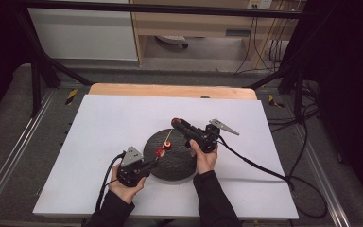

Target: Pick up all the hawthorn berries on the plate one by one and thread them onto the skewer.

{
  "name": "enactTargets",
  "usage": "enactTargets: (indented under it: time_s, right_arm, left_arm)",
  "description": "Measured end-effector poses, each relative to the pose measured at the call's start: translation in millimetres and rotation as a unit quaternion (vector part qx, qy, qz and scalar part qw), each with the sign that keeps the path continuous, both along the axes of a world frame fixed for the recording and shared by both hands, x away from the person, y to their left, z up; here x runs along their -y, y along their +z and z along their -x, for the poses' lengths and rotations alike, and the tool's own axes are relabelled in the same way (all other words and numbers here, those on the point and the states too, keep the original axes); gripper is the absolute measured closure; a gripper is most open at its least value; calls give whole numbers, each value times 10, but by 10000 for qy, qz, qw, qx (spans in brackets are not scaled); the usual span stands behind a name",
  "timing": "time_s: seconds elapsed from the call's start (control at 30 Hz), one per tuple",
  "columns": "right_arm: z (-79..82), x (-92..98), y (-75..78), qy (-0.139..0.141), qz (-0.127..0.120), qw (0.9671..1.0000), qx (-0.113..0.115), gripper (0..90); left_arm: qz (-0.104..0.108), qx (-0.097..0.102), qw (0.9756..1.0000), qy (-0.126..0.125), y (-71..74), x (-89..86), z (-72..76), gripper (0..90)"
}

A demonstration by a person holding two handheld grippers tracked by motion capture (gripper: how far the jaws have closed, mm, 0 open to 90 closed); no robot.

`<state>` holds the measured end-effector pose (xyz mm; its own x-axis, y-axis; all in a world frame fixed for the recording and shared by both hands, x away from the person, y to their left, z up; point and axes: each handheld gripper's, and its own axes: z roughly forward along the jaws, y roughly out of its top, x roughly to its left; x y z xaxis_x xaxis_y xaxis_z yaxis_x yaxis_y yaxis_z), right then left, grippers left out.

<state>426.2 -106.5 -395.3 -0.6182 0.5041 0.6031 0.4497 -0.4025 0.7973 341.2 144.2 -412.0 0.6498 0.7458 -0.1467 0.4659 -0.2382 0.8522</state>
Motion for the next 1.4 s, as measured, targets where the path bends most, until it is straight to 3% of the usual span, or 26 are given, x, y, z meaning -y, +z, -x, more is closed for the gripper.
enactTargets:
  time_s: [0.7,1.03,1.4]
  right_arm:
    - [13,-13,-5,-6,-250,9997,5,612]
    - [46,-35,-35,44,-219,9997,-29,613]
    - [83,-38,-36,30,-63,10000,-5,614]
  left_arm:
    - [130,25,9998,116,32,97,-42,881]
    - [266,-33,9994,198,46,159,-70,881]
    - [249,-65,9993,264,33,180,-68,882]
